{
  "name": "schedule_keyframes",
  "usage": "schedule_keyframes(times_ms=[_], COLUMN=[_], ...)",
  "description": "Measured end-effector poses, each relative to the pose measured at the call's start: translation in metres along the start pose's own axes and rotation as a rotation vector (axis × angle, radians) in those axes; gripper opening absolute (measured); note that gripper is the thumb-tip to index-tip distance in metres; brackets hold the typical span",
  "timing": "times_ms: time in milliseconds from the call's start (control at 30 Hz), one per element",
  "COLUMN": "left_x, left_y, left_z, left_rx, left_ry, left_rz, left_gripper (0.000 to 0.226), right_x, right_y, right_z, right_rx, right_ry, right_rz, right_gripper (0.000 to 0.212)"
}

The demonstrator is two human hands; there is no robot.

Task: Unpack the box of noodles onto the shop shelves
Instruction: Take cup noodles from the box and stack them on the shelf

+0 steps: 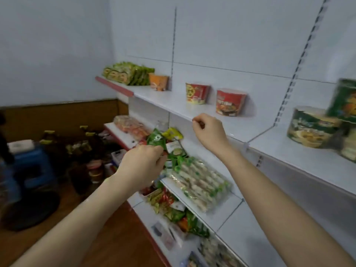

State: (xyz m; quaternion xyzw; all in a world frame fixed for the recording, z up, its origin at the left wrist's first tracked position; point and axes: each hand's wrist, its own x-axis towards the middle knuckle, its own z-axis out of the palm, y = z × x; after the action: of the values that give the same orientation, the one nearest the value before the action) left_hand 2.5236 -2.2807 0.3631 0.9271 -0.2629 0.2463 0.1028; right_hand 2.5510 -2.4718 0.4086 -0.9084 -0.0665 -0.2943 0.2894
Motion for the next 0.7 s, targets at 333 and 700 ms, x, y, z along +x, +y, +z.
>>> schedule_keyframes(times_ms=[333,700], left_x=[-0.080,-0.022], left_y=[-0.209,-0.417], left_z=[0.003,0.068], left_rx=[0.129,0.185], left_ry=[-0.078,-0.141], left_rz=[-0.441,-0.624], left_gripper=[0.028,0.027], right_x=[0.063,0.210], right_y=[-0.110,-0.137], right_z=[0.245,0.472], right_rx=[0.092,0.144], right_ry=[-0.329,-0.522], right_rz=[-0.202,-0.231], right_gripper=[0.023,0.025])
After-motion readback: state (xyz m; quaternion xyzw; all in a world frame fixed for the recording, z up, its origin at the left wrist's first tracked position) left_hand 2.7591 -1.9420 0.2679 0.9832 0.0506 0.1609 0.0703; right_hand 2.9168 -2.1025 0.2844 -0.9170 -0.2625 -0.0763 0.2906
